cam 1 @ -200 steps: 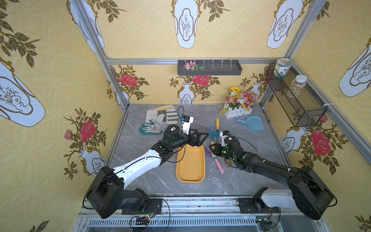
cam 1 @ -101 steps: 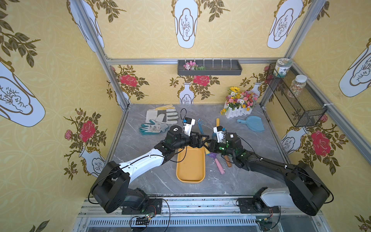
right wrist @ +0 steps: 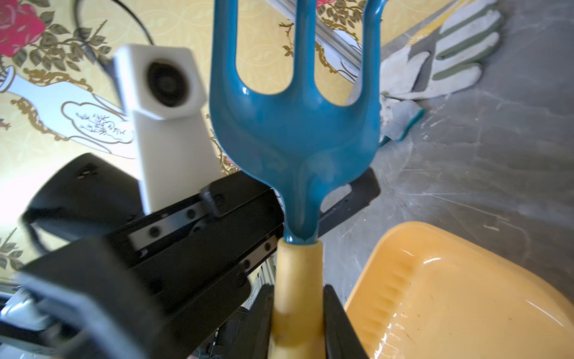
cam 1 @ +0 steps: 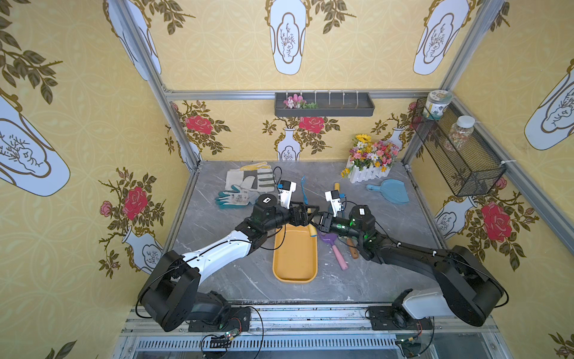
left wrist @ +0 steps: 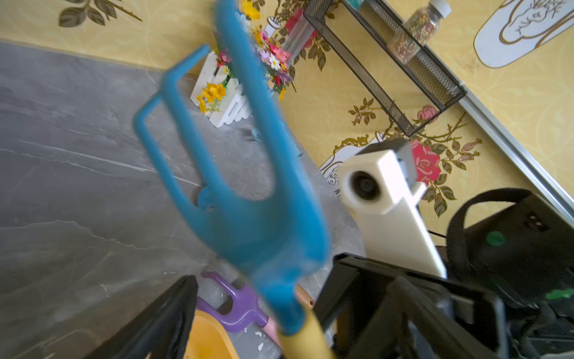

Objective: Put the rake into the storage box
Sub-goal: Place the rake in the storage box.

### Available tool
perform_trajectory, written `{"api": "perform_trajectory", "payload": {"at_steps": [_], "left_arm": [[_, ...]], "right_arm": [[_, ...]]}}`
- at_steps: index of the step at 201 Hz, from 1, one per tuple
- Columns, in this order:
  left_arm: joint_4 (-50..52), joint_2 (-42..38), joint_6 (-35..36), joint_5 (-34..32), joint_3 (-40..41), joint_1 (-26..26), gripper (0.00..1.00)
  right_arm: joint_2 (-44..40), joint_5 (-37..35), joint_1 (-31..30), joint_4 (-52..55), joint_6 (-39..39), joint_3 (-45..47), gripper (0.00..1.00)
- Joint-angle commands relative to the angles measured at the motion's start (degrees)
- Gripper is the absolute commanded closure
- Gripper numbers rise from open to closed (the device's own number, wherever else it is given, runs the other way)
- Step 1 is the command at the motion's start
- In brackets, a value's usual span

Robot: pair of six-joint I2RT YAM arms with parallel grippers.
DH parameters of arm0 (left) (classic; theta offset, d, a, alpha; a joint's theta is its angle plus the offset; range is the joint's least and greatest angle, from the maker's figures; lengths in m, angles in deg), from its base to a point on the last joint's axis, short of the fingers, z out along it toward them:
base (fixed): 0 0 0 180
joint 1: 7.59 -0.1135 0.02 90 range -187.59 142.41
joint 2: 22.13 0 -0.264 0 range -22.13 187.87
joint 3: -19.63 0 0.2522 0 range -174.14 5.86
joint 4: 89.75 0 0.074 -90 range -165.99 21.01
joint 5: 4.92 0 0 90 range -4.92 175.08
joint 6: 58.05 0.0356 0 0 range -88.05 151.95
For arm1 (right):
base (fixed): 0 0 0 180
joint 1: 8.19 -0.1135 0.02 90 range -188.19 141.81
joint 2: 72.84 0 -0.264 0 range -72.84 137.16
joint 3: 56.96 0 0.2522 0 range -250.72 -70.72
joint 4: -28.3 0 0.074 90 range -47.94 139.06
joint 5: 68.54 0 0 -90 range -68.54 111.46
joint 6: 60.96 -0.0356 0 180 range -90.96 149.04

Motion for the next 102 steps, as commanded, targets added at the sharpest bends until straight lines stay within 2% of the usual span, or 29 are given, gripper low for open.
{"api": "perform_trajectory", "payload": {"at_steps": [1, 31, 70, 85, 102], "left_arm": [[-1.64, -0.08, -1.31, 1.15, 1.67, -1.43, 0.0], [-4.42, 1.35, -2.55, 4.86, 1.38, -2.04, 0.0], [-8.27, 3.51, -4.96, 9.4, 1.05, -2.02, 0.03], [-9.01, 4.2, -5.59, 10.87, 1.08, -2.13, 0.16], [-9.26, 4.55, -5.98, 11.89, 1.14, -2.22, 0.49]], "right_arm": [[-2.49, 1.26, -0.99, 4.99, 6.55, -2.09, 1.0], [-3.38, 1.49, -2.93, 10.66, 9.27, -4.05, 1.0], [-2.77, 0.61, -3.61, 9.54, 8.47, -3.42, 1.0], [-3.02, 0.18, -3.69, 9.75, 8.47, -3.33, 1.0], [-3.55, -0.44, -3.62, 10.49, 8.67, -2.93, 1.0]]}}
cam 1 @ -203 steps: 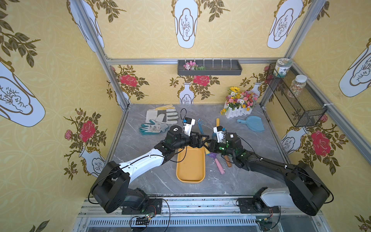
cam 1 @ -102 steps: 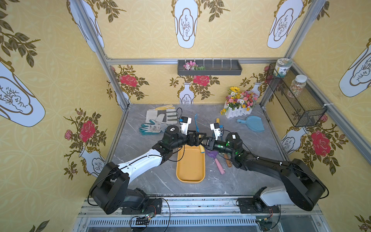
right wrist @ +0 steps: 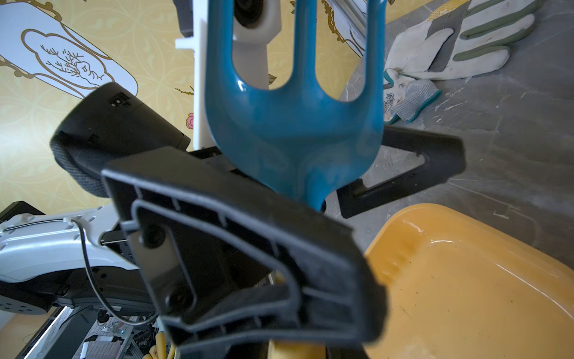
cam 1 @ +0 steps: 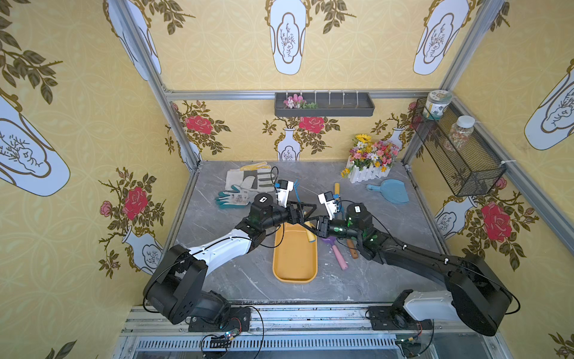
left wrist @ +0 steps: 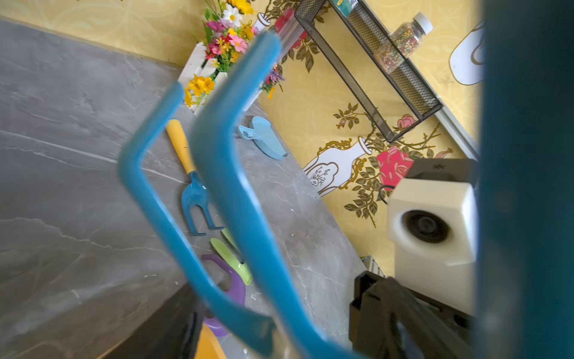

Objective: Put the rake into the storage box
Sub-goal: Place the rake in the storage box.

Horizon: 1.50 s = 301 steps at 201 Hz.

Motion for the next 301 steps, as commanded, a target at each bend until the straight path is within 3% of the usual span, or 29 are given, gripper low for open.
{"api": "perform_trajectory", "payload": {"at_steps": [1, 11, 23, 54, 79, 86, 106, 123, 162, 229, 289, 301], "left_arm": [[-1.88, 0.73, -0.98, 3.59, 0.12, -0.16, 0.52], [-2.0, 0.66, -1.07, 3.68, 0.35, -0.29, 0.78], [-1.85, 0.43, -1.2, 3.39, 0.64, -0.47, 1.0], [1.67, -0.75, -0.23, 1.76, 1.01, -1.13, 1.0], [10.91, -1.67, 3.08, -0.14, -0.88, -1.13, 1.0], [12.84, -2.19, 3.75, -0.51, -0.94, -1.08, 1.0], [18.9, -3.65, 5.52, -1.14, -0.58, -1.02, 1.0], [22.63, -4.24, 6.22, -0.68, 0.9, -1.02, 1.0], [25.27, -2.54, 6.7, 3.45, 3.12, -0.87, 1.0], [33.27, 2.1, 7.6, 10.28, 1.82, 1.19, 1.0], [38.59, 7.31, 8.04, 9.52, -0.53, 4.44, 1.0], [39.57, 8.25, 8.14, 9.1, -1.1, 4.41, 0.91]], "right_arm": [[-0.83, -0.25, 0.01, -1.73, 1.4, 0.22, 1.0], [-1.05, -0.61, -0.04, -1.17, 1.73, 0.39, 1.0], [-1.3, -1.11, 0.01, -0.56, 1.93, 0.53, 1.0], [-1.87, -2.4, 0.18, 0.4, 2.06, 0.46, 1.0], [-1.9, -4.16, 0.66, 4.56, 2.83, -0.93, 1.0], [-1.92, -5.03, 0.83, 6.15, 3.06, -1.47, 0.93], [-2.18, -8.68, 1.27, 11.62, 3.08, -2.8, 0.53], [-2.69, -10.63, 2.0, 12.56, 3.28, -2.58, 0.45], [-2.78, -16.59, 4.34, 17.01, 2.9, -2.06, 0.44], [-1.09, -20.45, 5.22, 22.2, 3.09, -2.93, 0.45], [-2.89, -22.09, 5.33, 25.41, 3.22, -2.73, 0.45], [-3.66, -22.64, 5.34, 26.09, 3.35, -2.78, 0.45]]}}
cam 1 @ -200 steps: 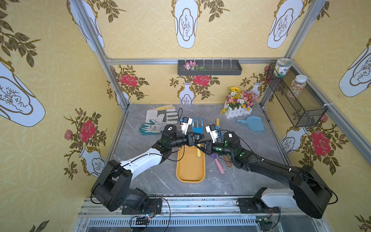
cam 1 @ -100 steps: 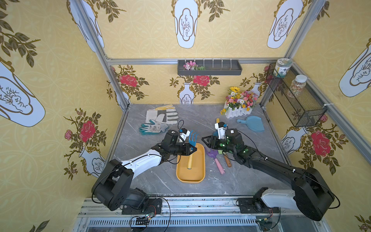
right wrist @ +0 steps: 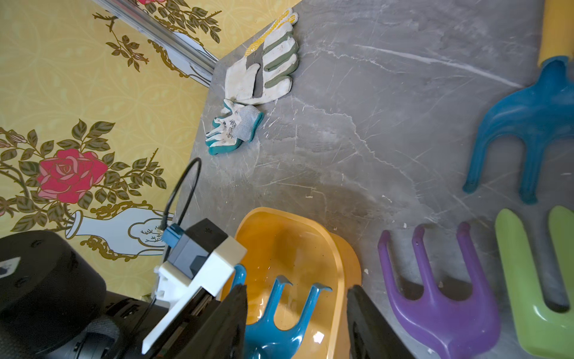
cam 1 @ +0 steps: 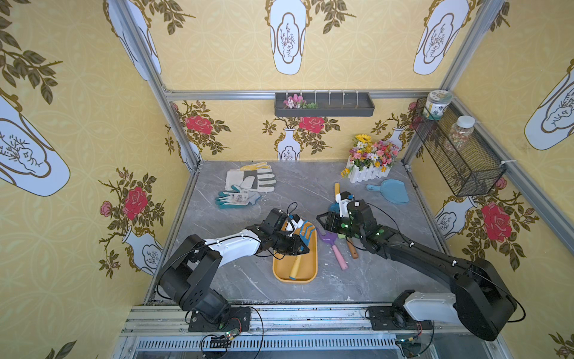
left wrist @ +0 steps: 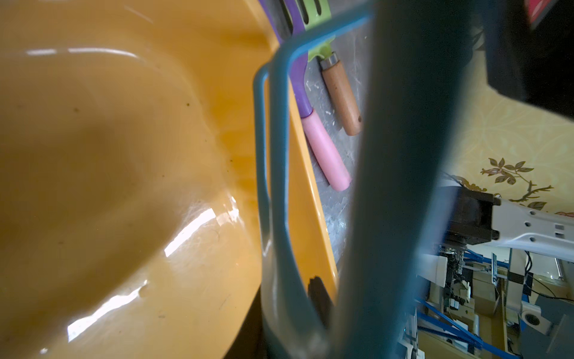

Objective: Put the rake into the storage box
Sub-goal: Place the rake in the storage box.

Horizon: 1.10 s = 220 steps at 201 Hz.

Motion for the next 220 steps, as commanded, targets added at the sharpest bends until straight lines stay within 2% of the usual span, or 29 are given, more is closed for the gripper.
{"api": "perform_trajectory", "payload": {"at_steps": [1, 15, 52, 78, 159, 184, 206, 220], "left_arm": [[2.51, 1.54, 1.24, -0.02, -0.95, -0.01, 0.91], [3.15, 2.53, 1.43, -0.04, -1.57, 0.02, 0.82], [3.44, 3.74, 1.99, -0.48, -2.47, 0.04, 0.43], [3.09, 3.52, 2.16, -1.19, -2.56, 0.04, 0.33], [5.22, 3.51, 2.94, -2.51, -7.77, -0.01, 0.32], [5.64, 4.83, 3.05, -2.94, -8.45, -0.01, 0.38], [5.98, 5.12, 2.94, -5.57, -9.13, 0.06, 0.42], [6.07, 5.72, 2.74, -7.78, -9.63, -0.01, 0.48]], "right_arm": [[-1.4, -1.76, 0.07, 0.8, 0.47, 0.11, 0.45], [-2.35, -2.24, 0.01, 1.37, 0.96, 0.16, 0.45], [-3.64, -2.65, -0.08, 2.31, 1.14, 0.47, 0.45], [-3.45, -2.33, -0.16, 2.31, 1.03, 0.48, 0.45], [-0.94, -3.26, -0.43, 4.8, 1.4, -0.98, 0.47], [-1.38, -3.78, -0.43, 4.55, 1.28, -0.5, 0.48], [-1.73, -3.71, -0.49, 4.24, 1.02, -0.23, 0.48], [-1.97, -3.71, -0.52, 4.07, 0.91, 0.11, 0.49]]}}
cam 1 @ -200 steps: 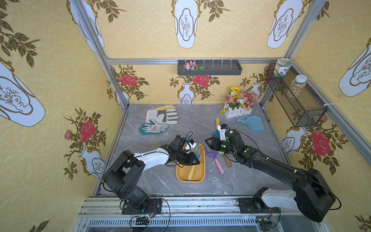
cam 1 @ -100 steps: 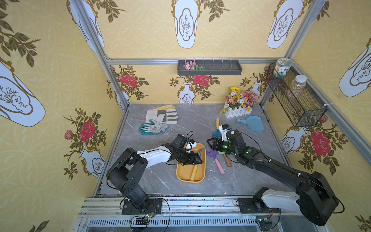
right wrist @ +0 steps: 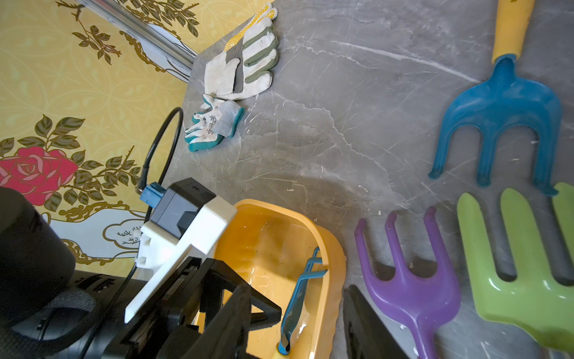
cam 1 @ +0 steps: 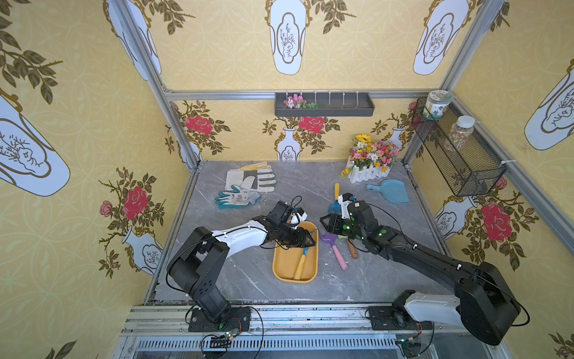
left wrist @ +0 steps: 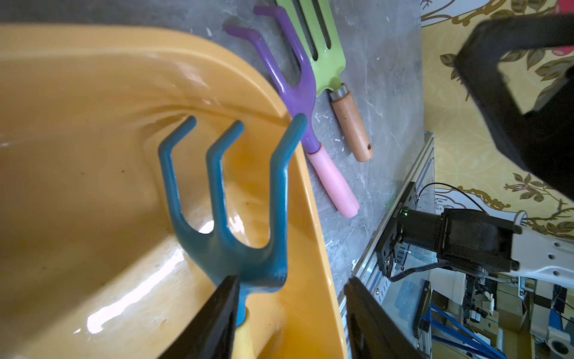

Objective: Put the rake into the storage box
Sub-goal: Place the rake in the storage box.

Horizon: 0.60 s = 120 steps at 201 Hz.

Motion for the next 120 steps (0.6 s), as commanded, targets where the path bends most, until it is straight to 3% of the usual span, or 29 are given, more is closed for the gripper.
{"api": "perform_trajectory", "payload": {"at_steps": [1, 20, 88, 105, 120], "left_arm": [[0.65, 1.11, 0.34, -3.77, -0.74, -0.03, 0.49], [0.53, 2.17, -0.29, -5.35, -1.5, -0.03, 0.59], [0.26, 2.49, -1.07, -7.07, -2.28, -0.03, 0.64], [0.35, 1.94, -1.12, -6.52, -2.77, -0.03, 0.62], [0.96, 1.69, -1.0, -6.74, -3.43, 0.0, 0.51]], "right_arm": [[-0.56, -0.76, -0.1, -0.61, -0.18, 0.49, 0.48], [-0.83, -0.58, -0.19, -1.41, -0.76, 1.15, 0.48], [-0.62, -0.49, -1.14, -2.45, -1.58, 1.91, 0.48], [-0.33, -0.32, -1.16, -2.48, -1.57, 1.95, 0.48], [-0.14, -0.32, -1.31, -2.56, -1.67, 2.04, 0.48]]}}
